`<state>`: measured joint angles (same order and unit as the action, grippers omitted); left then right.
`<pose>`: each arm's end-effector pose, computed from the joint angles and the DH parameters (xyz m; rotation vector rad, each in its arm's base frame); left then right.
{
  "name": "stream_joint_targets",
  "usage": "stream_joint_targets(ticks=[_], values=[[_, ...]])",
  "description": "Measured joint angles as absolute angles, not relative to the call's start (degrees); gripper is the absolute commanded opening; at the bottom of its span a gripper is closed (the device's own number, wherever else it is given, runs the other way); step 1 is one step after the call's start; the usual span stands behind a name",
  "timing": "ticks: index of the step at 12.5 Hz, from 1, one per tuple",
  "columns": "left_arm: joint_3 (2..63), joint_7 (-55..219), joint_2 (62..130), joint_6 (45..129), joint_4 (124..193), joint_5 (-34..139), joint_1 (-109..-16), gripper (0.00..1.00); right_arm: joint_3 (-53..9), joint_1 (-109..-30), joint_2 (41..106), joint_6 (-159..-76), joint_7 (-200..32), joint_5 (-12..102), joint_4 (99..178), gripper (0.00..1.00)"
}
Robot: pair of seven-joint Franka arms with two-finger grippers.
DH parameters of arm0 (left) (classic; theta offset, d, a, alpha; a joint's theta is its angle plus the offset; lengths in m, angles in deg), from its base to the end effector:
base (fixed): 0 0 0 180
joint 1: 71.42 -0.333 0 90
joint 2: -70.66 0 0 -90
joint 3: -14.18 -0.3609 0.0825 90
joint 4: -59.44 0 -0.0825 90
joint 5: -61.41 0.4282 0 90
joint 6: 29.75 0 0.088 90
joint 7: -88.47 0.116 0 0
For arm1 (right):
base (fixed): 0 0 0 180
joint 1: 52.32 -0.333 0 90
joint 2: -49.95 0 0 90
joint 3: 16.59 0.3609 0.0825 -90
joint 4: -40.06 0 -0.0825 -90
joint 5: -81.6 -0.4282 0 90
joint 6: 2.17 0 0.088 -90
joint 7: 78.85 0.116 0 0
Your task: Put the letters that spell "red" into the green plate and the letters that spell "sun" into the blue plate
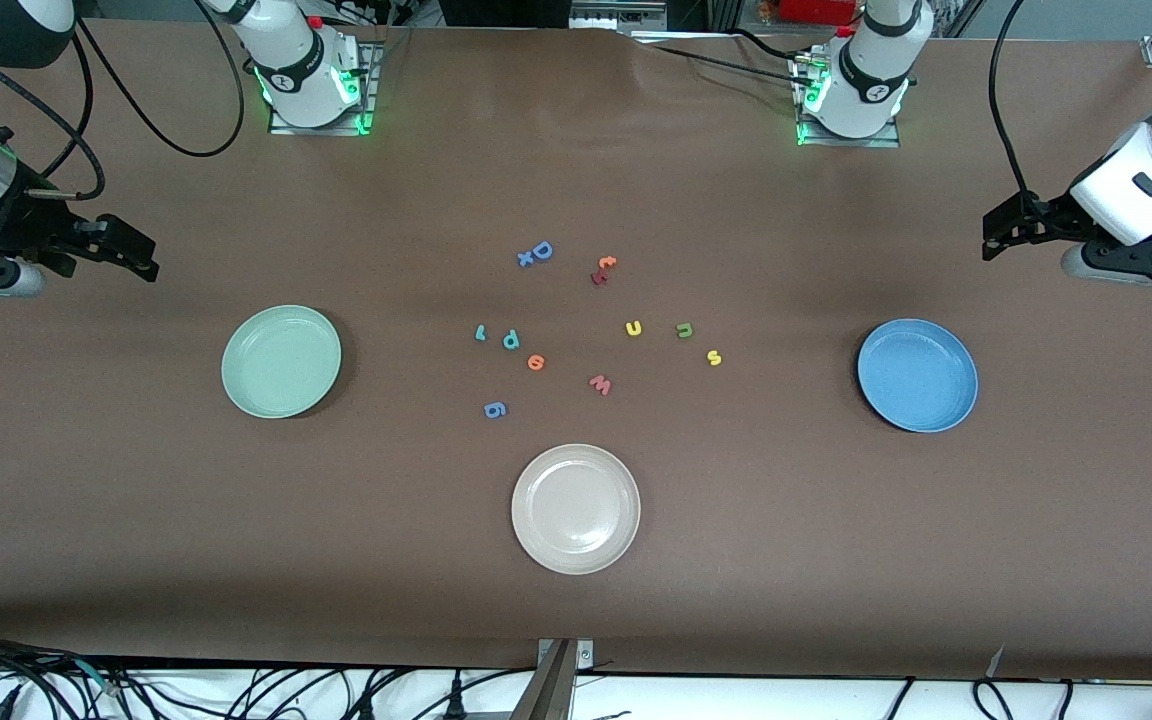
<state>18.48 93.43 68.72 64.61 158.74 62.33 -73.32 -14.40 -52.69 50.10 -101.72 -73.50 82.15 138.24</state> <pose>0.5868 -0.0235 0.6030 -3.1166 0.2028 0.0826 0.6090 0.0262 0.5992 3.1326 -0.0740 0.0343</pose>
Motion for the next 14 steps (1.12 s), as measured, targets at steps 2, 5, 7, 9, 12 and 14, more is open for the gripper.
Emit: stream_joint_targets(ticks=[2, 5, 7, 9, 12, 14], values=[[18.48, 93.43, 68.72, 64.61, 158.74, 62.33, -73.32, 1.0, -14.39, -52.69, 50.1, -101.72, -73.5, 82.15, 138.24, 1.0], [18.47, 93.43, 68.72, 64.61, 158.73, 62.33, -73.32, 1.0, -14.37, -52.83, 50.14, -100.87, -73.5, 82.15, 138.25, 1.0], [18.47, 93.43, 68.72, 64.61, 158.73, 62.33, -73.32, 1.0, -14.34, -53.82, 50.7, -96.88, -73.5, 82.15, 138.39, 1.0], [18.45, 93.43, 68.73, 64.61, 158.73, 62.33, -73.32, 1.0, -14.26, -55.92, 52.05, -92.61, -73.6, 82.12, 138.63, 1.0], [18.47, 93.43, 68.73, 64.61, 158.73, 62.33, -73.32, 1.0, -14.02, -63.71, 53.99, -89.45, -73.17, 82.1, 138.67, 1.0], [18.51, 93.43, 68.72, 64.61, 158.59, 62.33, -73.32, 1.0, -13.88, -69.16, 54.9, -90.86, -72.56, 82.11, 138.67, 1.0]])
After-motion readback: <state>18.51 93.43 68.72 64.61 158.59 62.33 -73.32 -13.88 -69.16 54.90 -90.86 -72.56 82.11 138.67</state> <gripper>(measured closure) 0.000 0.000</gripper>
